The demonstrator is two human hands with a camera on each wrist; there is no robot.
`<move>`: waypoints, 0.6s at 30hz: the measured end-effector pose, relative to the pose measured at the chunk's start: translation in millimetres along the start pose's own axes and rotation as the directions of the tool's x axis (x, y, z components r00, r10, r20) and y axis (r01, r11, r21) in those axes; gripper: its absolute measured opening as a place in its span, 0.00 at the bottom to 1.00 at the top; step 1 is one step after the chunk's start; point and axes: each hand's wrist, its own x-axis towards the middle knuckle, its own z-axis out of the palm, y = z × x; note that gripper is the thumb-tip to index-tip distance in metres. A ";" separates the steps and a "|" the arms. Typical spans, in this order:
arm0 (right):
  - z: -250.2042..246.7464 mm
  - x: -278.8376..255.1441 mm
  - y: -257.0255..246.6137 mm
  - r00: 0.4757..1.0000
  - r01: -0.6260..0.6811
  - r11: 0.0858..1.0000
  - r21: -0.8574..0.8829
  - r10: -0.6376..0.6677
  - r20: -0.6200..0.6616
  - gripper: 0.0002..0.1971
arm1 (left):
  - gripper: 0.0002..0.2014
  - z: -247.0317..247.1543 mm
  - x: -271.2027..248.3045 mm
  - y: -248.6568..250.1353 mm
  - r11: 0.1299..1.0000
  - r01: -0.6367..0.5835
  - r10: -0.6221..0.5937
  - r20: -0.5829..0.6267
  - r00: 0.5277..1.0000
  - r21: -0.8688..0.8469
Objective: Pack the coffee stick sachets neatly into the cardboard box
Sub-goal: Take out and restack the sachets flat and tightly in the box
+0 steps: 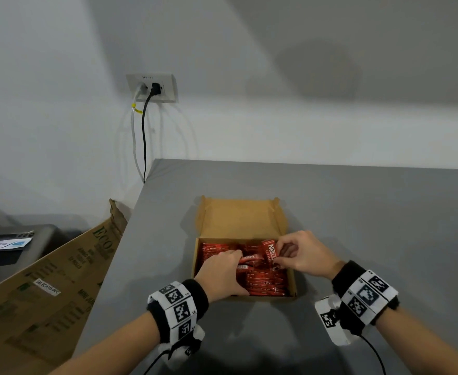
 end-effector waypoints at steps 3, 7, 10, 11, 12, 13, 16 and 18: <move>8.2 -2.2 2.4 0.999 0.031 0.999 -0.038 -0.030 0.039 0.11 | 0.31 4.2 2.8 6.3 0.995 -0.033 0.032 0.010 0.999 0.098; 12.4 -1.9 3.4 0.998 0.056 0.997 -0.050 -0.054 0.042 0.08 | 0.31 6.4 4.1 5.9 0.996 -0.004 0.005 -0.005 1.000 0.086; 13.9 -6.0 -0.2 0.996 0.069 0.997 -0.042 -0.067 0.051 0.05 | 0.29 5.8 4.6 4.0 0.998 0.014 -0.013 -0.023 1.000 0.058; 15.6 -7.5 -2.2 0.996 0.071 0.997 -0.037 -0.068 0.066 0.05 | 0.29 4.7 5.4 3.2 0.998 0.018 -0.016 -0.031 0.999 0.053; 18.2 -8.7 -4.1 0.994 0.072 0.997 -0.037 -0.069 0.085 0.04 | 0.29 3.3 6.1 2.2 0.999 0.017 -0.015 -0.039 0.999 0.048; 21.3 -9.4 -6.5 0.991 0.073 0.996 -0.049 -0.068 0.111 0.04 | 0.29 1.8 7.0 1.0 0.999 0.014 -0.012 -0.046 0.999 0.045; 31.3 -7.1 -12.6 0.975 0.101 0.974 -0.201 -0.057 0.215 0.03 | 0.29 -1.6 9.5 -2.8 0.999 0.006 -0.003 -0.073 0.997 0.035; 36.2 -1.1 -18.2 0.965 0.108 0.941 -0.320 -0.022 0.260 0.04 | 0.29 -1.1 10.2 -6.0 1.000 0.004 -0.002 -0.078 0.997 0.026</move>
